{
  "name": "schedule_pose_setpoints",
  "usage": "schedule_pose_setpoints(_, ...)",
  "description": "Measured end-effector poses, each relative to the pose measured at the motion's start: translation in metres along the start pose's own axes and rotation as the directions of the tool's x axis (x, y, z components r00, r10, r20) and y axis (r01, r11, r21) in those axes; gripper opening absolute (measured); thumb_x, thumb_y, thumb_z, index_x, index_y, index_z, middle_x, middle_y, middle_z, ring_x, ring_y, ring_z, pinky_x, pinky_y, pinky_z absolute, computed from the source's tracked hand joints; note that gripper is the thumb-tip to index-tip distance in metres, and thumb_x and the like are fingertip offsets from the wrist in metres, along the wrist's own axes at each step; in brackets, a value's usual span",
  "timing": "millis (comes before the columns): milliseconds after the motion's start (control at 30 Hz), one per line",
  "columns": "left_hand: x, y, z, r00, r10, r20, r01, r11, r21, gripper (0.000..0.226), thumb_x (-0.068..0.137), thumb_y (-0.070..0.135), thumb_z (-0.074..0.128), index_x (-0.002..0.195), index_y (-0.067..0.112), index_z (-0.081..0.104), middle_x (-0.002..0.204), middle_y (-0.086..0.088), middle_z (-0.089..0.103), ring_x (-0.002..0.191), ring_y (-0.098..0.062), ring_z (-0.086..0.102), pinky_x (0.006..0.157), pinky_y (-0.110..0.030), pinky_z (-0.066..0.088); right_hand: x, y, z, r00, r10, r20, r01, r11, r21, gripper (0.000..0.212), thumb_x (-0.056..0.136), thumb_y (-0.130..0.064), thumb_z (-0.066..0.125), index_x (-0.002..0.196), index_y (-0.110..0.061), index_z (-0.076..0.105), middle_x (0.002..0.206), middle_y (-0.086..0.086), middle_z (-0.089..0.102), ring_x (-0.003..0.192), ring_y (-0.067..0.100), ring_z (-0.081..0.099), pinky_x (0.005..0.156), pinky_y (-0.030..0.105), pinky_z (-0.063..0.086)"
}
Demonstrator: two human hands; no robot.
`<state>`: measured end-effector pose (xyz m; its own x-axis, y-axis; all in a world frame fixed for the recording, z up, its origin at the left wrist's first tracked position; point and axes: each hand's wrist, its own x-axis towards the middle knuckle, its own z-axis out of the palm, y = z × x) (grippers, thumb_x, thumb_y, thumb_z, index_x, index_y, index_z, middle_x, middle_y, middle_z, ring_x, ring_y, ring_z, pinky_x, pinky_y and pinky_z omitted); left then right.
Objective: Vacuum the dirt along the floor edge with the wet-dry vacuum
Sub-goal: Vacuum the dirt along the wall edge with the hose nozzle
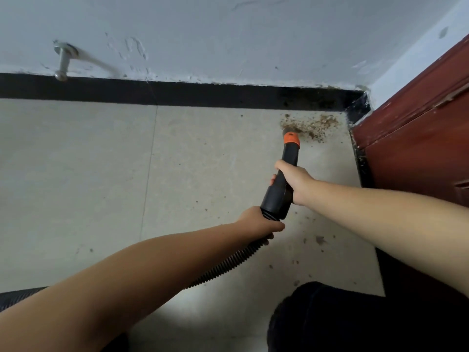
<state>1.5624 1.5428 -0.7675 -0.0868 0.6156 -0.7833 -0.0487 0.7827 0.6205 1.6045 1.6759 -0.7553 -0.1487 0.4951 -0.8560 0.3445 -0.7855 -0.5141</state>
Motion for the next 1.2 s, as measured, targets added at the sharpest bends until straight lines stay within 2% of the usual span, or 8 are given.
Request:
schedule_pose_setpoints(200, 0.003, 0.012, 0.004, 0.996, -0.001, -0.089, -0.006, 0.996, -0.083, 0.014, 0.083, 0.013, 0.065, 0.089, 0.013, 0.052, 0.073, -0.005, 0.057, 0.048, -0.010, 0.054, 0.045, -0.018, 0.048, 0.001, -0.016, 0.011, 0.999, -0.040, 0.008, 0.040, 0.996, -0.075, 0.012, 0.088, -0.011, 0.059, 0.089, -0.010, 0.046, 0.065, 0.007, 0.055, 0.050, 0.020, 0.054, 0.055, 0.030, 0.050)
schedule_pose_setpoints(367, 0.008, 0.008, 0.006, 0.998, -0.012, -0.063, 0.018, 0.994, 0.104, 0.021, 0.081, 0.018, 0.067, 0.097, 0.013, 0.055, 0.069, -0.003, 0.061, 0.051, -0.012, 0.056, 0.047, -0.017, 0.049, 0.007, 0.005, -0.012, 0.997, -0.036, -0.061, 0.045, 0.989, 0.141, 0.011, 0.088, -0.012, 0.057, 0.085, -0.010, 0.047, 0.061, 0.006, 0.052, 0.049, 0.020, 0.052, 0.058, 0.032, 0.049)
schedule_pose_setpoints(600, 0.019, 0.009, 0.039, 0.997, 0.045, -0.065, -0.026, 0.963, 0.268, 0.033, 0.079, 0.025, 0.069, 0.107, 0.013, 0.056, 0.083, -0.005, 0.065, 0.061, -0.015, 0.060, 0.064, -0.029, 0.055, 0.010, 0.020, -0.053, 0.986, -0.055, -0.159, 0.095, 0.961, 0.258, 0.009, 0.088, -0.011, 0.057, 0.087, -0.012, 0.048, 0.062, 0.005, 0.052, 0.048, 0.018, 0.051, 0.056, 0.030, 0.050)
schedule_pose_setpoints(700, 0.023, 0.015, 0.047, 0.993, 0.056, -0.107, -0.035, 0.981, 0.192, 0.029, 0.078, 0.023, 0.068, 0.102, 0.016, 0.054, 0.081, -0.006, 0.065, 0.064, -0.019, 0.061, 0.070, -0.034, 0.057, 0.013, 0.005, -0.054, 0.992, -0.080, -0.100, 0.097, 0.979, 0.179, 0.011, 0.088, -0.009, 0.057, 0.084, -0.011, 0.047, 0.064, 0.006, 0.051, 0.050, 0.020, 0.051, 0.054, 0.030, 0.048)
schedule_pose_setpoints(800, 0.022, 0.015, 0.040, 0.992, 0.009, -0.127, 0.001, 0.997, 0.077, 0.029, 0.079, 0.020, 0.068, 0.103, 0.012, 0.053, 0.076, -0.006, 0.063, 0.059, -0.018, 0.059, 0.067, -0.031, 0.056, 0.015, -0.004, -0.036, 0.997, -0.081, -0.021, 0.082, 0.992, 0.090, 0.012, 0.088, -0.008, 0.058, 0.087, -0.010, 0.046, 0.065, 0.007, 0.053, 0.050, 0.020, 0.051, 0.052, 0.028, 0.048)
schedule_pose_setpoints(1000, 0.014, 0.007, 0.006, 0.992, -0.040, -0.123, 0.038, 0.999, -0.014, 0.027, 0.079, 0.019, 0.070, 0.101, 0.010, 0.056, 0.072, -0.008, 0.065, 0.059, -0.021, 0.060, 0.071, -0.035, 0.057, 0.012, -0.006, -0.001, 0.994, -0.062, 0.090, 0.055, 0.995, 0.079, 0.013, 0.087, -0.008, 0.059, 0.087, -0.010, 0.047, 0.066, 0.008, 0.053, 0.050, 0.020, 0.051, 0.055, 0.029, 0.049)
schedule_pose_setpoints(1100, 0.015, 0.009, 0.007, 0.993, -0.037, -0.108, 0.038, 0.999, -0.001, 0.029, 0.079, 0.018, 0.069, 0.103, 0.008, 0.056, 0.074, -0.009, 0.067, 0.064, -0.023, 0.062, 0.075, -0.039, 0.058, 0.012, -0.006, -0.005, 0.995, -0.067, 0.073, 0.060, 0.994, 0.093, 0.012, 0.086, -0.008, 0.059, 0.088, -0.010, 0.047, 0.065, 0.007, 0.053, 0.051, 0.020, 0.051, 0.056, 0.029, 0.049)
schedule_pose_setpoints(1200, 0.019, 0.018, 0.021, 0.997, -0.023, -0.068, 0.028, 0.997, 0.078, 0.030, 0.080, 0.019, 0.068, 0.104, 0.009, 0.054, 0.074, -0.008, 0.067, 0.061, -0.021, 0.062, 0.069, -0.033, 0.058, 0.014, -0.003, -0.028, 0.998, -0.067, -0.009, 0.067, 0.987, 0.146, 0.010, 0.086, -0.009, 0.058, 0.088, -0.010, 0.048, 0.063, 0.007, 0.054, 0.049, 0.020, 0.052, 0.055, 0.030, 0.048)
